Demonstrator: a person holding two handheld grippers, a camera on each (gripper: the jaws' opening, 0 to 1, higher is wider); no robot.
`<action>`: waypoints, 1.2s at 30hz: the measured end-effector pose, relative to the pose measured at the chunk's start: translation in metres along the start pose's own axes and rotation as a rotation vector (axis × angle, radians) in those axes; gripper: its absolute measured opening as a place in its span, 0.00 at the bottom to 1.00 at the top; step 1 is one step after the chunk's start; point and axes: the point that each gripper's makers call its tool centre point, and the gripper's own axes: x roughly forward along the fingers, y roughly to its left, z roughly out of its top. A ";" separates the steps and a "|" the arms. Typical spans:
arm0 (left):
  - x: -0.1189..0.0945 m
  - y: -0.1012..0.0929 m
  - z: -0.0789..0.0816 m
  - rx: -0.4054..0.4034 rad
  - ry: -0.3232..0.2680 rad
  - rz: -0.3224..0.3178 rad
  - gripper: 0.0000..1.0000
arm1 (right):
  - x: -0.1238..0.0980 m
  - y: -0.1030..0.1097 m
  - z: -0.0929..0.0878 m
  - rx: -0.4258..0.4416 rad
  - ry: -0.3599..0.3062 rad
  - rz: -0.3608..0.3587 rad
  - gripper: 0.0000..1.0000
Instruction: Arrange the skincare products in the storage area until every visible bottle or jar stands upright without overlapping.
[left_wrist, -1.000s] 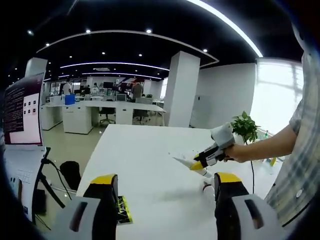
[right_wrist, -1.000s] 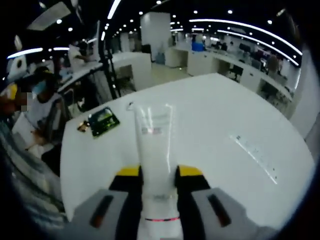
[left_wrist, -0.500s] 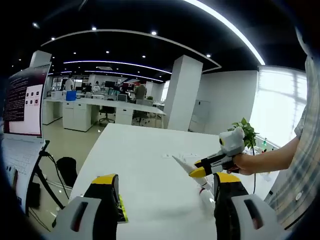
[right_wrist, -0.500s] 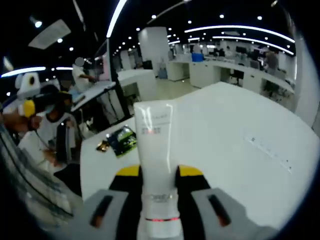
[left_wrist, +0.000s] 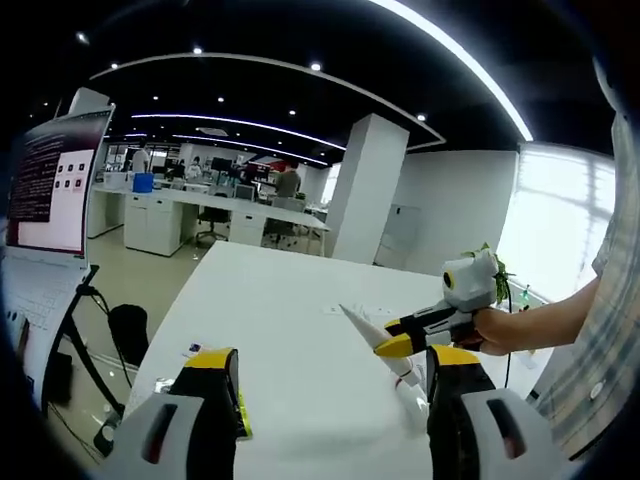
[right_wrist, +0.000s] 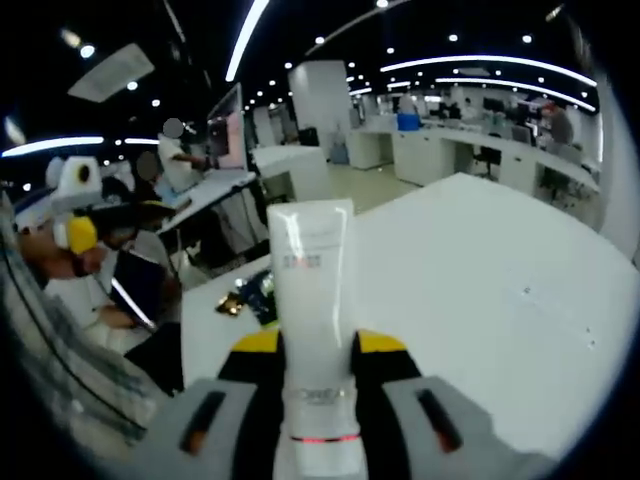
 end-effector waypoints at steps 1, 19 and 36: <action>-0.001 0.001 -0.001 -0.003 0.000 0.000 0.80 | 0.001 0.003 0.000 0.002 0.001 0.006 0.24; -0.006 0.012 -0.002 -0.030 -0.011 0.030 0.79 | 0.010 0.021 0.000 0.001 0.009 0.053 0.24; 0.005 0.015 -0.008 -0.049 0.010 0.035 0.78 | 0.015 0.032 0.008 0.013 -0.026 0.087 0.24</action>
